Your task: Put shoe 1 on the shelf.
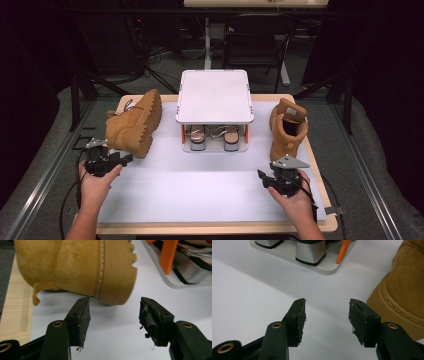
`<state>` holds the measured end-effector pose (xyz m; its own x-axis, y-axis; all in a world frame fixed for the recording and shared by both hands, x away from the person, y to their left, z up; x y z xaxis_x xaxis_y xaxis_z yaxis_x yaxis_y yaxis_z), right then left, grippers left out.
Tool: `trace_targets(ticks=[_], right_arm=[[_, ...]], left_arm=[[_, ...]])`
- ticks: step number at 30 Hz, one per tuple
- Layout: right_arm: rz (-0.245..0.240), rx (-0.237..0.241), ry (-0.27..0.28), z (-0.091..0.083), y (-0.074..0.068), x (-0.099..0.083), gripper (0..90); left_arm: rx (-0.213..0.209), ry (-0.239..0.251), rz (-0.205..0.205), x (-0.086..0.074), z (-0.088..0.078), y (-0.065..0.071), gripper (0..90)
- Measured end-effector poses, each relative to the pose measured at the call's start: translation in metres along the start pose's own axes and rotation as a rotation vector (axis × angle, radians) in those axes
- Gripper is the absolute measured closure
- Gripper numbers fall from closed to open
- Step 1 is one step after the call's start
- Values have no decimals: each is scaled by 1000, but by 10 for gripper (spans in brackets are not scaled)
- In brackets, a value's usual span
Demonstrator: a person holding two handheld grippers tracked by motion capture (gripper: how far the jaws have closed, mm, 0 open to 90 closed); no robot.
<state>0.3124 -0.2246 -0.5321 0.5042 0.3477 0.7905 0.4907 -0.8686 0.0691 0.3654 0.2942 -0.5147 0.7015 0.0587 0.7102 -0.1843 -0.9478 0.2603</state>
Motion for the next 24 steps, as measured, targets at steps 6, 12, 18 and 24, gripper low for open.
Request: trace_targets(ticks=[6,12,18,24], right_arm=[[11,7,-10,2,0,-1,472],[26,16,-14,3,1,-2,473],[29,21,-17,3,3,-3,472],[31,24,-21,5,3,-4,472]], left_arm=[[28,-4,-36,19,-2,-6,395],[9,-14,-97,40,0,-17,379],[10,0,-142,63,1,-33,352],[20,-21,-163,75,9,-45,342]])
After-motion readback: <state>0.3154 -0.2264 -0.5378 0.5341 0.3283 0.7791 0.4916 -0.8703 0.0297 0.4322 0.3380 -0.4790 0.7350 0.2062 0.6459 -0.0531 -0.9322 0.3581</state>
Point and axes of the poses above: each handheld gripper's, and its own axes: z roughly forward along the jaws, x roughly out of its top, y roughly to its right, the point moved 2 cm from there along z, roughly forward along the jaws, and after that the axes turned 4 degrees about -z, right-handed, at the moved point
